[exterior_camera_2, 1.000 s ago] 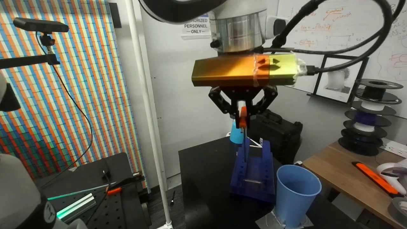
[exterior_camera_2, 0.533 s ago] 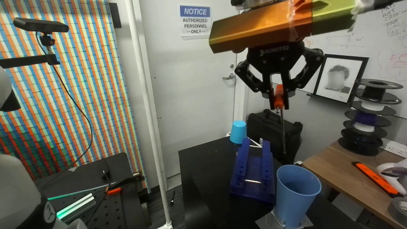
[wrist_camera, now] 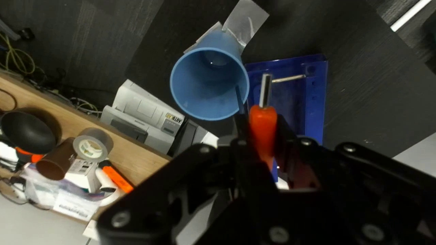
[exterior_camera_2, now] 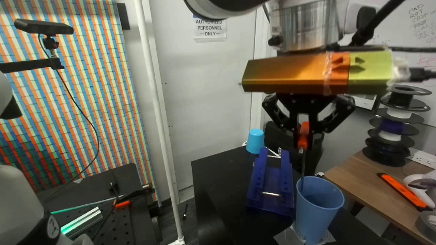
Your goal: Pick up the orange object and put it in the light blue cup.
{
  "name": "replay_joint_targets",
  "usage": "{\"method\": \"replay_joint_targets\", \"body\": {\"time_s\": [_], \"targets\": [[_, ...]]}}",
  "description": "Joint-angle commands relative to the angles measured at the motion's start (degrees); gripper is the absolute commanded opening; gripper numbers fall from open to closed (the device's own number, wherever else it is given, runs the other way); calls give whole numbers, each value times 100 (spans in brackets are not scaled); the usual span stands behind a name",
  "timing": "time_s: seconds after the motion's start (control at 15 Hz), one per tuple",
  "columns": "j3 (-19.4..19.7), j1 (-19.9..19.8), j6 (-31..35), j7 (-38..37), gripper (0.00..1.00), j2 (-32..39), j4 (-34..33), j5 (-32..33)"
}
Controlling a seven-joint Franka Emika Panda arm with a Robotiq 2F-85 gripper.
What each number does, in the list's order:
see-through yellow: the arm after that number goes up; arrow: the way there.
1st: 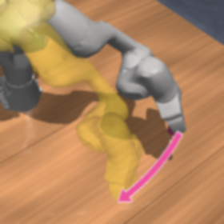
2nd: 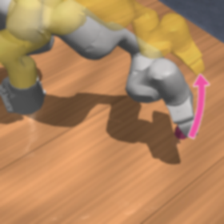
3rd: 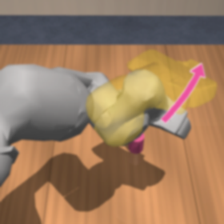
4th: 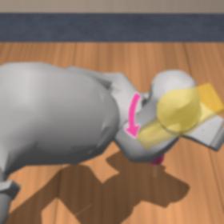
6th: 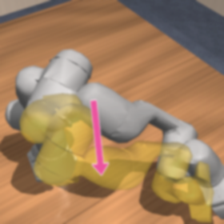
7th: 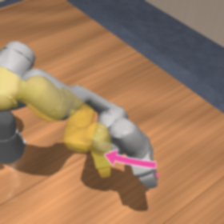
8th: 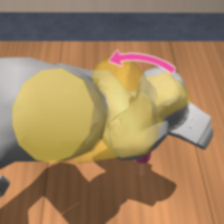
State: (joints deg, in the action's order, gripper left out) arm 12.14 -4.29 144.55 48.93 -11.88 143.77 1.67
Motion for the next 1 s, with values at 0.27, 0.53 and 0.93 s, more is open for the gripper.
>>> {"method": "replay_joint_targets", "body": {"time_s": [0.27,0.53,0.93], "targets": [[-74,-172,-300,165,14,1332,-621,-513],[-108,-356,-584,-9,60,1037,-637,-476],[-173,-214,-808,-870,100,-205,-235,-906]]}}
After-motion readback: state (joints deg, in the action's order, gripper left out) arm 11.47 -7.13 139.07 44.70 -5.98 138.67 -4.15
